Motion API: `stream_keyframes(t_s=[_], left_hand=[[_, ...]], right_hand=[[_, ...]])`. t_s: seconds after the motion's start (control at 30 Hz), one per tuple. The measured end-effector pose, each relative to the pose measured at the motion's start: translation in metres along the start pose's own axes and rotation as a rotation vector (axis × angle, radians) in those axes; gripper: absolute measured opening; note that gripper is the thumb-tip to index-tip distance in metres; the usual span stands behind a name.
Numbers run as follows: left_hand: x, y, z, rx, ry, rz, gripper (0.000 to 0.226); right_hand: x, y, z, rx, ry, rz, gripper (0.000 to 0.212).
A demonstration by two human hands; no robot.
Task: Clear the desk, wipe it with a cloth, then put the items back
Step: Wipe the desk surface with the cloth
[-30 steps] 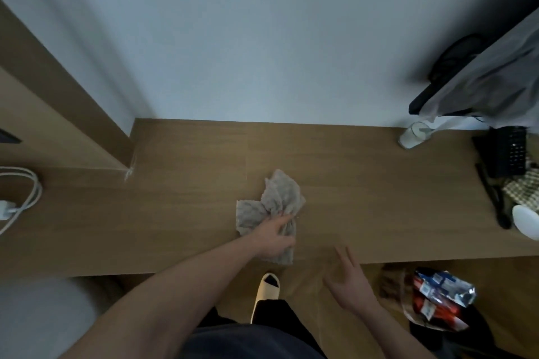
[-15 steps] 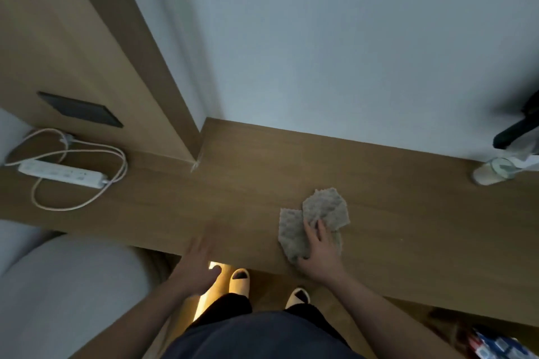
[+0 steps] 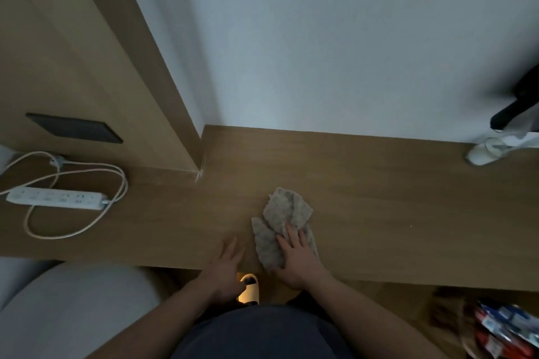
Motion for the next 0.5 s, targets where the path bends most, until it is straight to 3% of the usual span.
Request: stream_keyframes(t_s=[0.37,0.5], left_hand=[[-0.062,0.01,-0.084,-0.039,0.014,0.087,0.094],[-0.078,0.011,-0.104,-0.032,0.112,0.084,0.102]], right_hand=[[0.054,0.034,-0.298,-0.168,-0.498,-0.037,0.09],[0.059,0.031,-0.383,-0.144,-0.546,-0.013,0.112]])
Point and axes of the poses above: each hand's wrist, its own x-axis away from the middle knuckle, its own y-axis out of the back of the hand, z = x × y, the point moved 7 cm from there along -x, towards the middle knuckle, and after that the axes turned 12 degrees about -y, right-handed, at the moved point
